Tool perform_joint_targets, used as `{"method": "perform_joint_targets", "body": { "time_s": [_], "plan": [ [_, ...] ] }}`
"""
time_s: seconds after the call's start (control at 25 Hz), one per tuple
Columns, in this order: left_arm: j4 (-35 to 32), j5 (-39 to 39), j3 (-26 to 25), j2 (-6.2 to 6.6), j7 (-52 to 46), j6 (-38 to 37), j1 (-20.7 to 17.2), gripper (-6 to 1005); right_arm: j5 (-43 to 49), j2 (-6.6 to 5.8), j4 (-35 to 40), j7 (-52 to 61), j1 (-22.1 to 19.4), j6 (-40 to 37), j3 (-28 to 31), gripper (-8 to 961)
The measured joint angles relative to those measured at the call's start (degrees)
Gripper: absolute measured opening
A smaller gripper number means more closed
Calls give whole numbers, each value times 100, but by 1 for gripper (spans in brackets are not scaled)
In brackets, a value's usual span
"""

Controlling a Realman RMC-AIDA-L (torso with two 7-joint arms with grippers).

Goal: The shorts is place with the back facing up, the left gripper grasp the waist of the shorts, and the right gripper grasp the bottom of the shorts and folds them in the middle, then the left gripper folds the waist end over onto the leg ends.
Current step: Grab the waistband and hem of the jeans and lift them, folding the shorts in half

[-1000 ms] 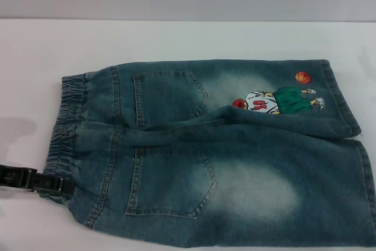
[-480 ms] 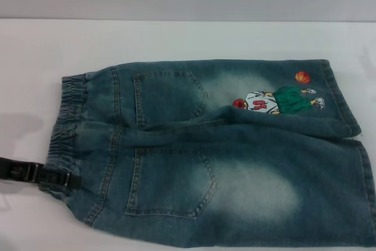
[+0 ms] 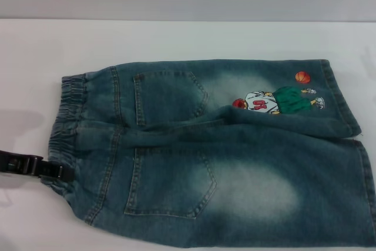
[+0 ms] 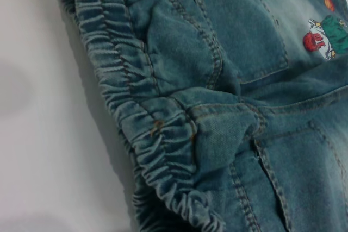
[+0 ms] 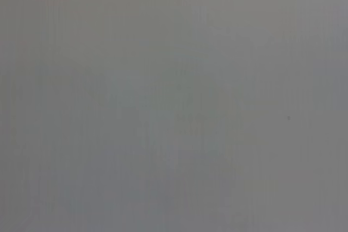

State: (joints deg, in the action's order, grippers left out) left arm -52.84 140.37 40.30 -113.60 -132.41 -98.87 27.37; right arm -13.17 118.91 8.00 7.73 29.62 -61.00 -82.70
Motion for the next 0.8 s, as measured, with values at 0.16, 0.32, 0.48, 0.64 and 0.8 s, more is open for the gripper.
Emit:
{"method": "perform_joint_targets", "body": {
  "time_s": [0.16,0.32,0.48,0.64,0.8],
  "plan": [
    [0,-3,0,0,32,18,11,431,-2,3,0,0,0,2,0,798],
    [0,-16,-31,13,56,-4,27,334,-2,6,0,0,-3,2,-3,798],
    [2,-30,-58,12,58,28,46,203,28,7,18,136,-7,2,-39,798],
    [2,-38,-90,5,58,80,63,102,432,-51,107,790,-9,-5,-69,798],
    [2,-41,-300,-1,61,179,96,48,1823,-308,634,2442,-150,-49,-77,798]
  ]
}}
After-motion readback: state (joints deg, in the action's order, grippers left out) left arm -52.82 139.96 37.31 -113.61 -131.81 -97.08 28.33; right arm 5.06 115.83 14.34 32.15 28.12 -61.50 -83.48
